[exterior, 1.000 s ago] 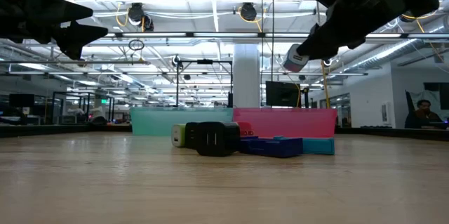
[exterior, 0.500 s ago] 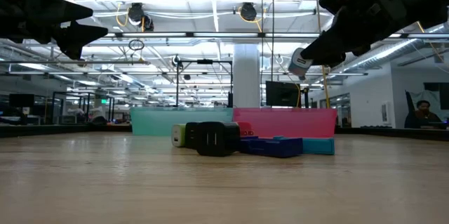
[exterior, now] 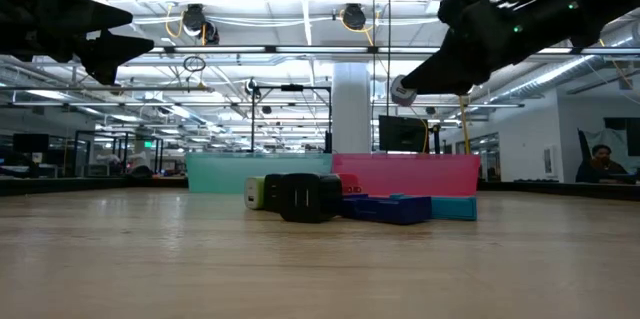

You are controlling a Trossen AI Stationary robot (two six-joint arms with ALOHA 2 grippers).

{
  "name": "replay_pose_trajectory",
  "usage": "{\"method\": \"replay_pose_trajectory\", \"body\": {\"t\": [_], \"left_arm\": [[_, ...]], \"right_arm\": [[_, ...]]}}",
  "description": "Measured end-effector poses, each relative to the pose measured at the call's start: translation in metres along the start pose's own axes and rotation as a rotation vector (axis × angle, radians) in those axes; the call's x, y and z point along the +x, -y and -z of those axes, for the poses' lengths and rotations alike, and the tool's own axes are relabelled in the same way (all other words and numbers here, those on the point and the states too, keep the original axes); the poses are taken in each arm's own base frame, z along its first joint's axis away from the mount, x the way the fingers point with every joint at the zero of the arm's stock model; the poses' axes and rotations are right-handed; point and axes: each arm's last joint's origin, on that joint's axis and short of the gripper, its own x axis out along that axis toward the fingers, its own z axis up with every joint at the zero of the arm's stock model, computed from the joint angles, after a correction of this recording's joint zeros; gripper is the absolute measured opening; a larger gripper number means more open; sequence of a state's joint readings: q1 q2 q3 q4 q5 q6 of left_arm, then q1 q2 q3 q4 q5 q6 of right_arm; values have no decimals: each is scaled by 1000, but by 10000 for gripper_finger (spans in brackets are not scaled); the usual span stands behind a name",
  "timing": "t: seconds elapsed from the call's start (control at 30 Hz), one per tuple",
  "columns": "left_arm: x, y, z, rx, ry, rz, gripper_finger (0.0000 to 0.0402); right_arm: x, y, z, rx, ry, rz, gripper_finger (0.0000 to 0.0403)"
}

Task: Sort charging adapters and watches
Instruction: Put the light blue charging adapter in the red bin

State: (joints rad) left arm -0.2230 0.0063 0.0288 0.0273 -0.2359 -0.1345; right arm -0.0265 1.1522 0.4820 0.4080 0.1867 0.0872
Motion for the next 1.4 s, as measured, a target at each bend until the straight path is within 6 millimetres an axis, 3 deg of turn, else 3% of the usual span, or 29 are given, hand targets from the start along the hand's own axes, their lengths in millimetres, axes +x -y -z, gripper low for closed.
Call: {"method": "replay_pose_trajectory", "body": {"t": [0.73,1.0,1.4], "left_arm": [[0,0,0,0,0,0,253],[0,0,0,0,0,0,253],[0,0,0,0,0,0,253]], "right_arm": [[-2,92,-5,63,37,379,152],[-6,126,-9,158,60,426,149],[26,177,-9,277,-161,470,150]]}}
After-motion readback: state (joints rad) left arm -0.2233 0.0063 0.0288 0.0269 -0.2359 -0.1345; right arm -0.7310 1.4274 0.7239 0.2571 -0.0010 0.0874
